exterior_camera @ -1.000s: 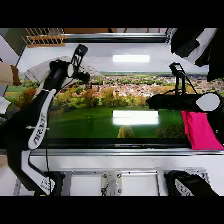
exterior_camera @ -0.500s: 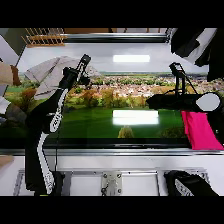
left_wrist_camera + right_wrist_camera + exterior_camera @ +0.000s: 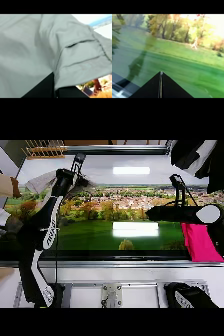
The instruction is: Fold the clothes and pants, and hang the long-sleeved shirts on hangers.
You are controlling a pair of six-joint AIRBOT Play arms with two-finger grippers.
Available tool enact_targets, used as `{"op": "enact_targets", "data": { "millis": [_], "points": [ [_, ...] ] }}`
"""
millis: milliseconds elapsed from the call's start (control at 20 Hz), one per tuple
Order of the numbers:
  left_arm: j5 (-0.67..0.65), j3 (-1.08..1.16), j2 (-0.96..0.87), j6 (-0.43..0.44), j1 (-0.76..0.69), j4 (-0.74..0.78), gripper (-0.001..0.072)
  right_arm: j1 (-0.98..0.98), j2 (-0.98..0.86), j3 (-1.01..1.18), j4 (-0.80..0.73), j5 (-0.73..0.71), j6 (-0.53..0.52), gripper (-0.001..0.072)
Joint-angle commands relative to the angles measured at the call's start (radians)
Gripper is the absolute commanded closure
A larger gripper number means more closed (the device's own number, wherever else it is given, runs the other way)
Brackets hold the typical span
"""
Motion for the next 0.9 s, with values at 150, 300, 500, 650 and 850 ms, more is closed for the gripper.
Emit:
{"op": "enact_targets", "data": {
  "millis": [150,300,500,650,850],
  "points": [
    [-0.326,0.001,0.269,-0.016,-0.235,-0.23,0.0701,-0.027,0.008,0.001,0.041,-0.07,-0.001,0.0681],
    [-0.466,0.0,0.283,-0.016,-0.419,-0.262,0.0701,-0.117,0.049,0.001,0.033,-0.071,-0.001,0.0684],
    [-0.341,-0.151,0.281,-0.048,-0.654,-0.262,0.0675,-0.304,0.132,0.001,0.036,-0.07,0.0,0.0685],
    [-0.225,-0.242,0.282,-0.142,-0.732,-0.23,0.0099,-0.402,0.189,0.001,0.037,-0.069,0.0,0.0684],
    [-0.307,-0.297,0.341,-0.339,-0.57,-0.225,0.0099,-0.428,0.24,0.001,0.037,-0.052,0.0,0.0685]
  ]
}}
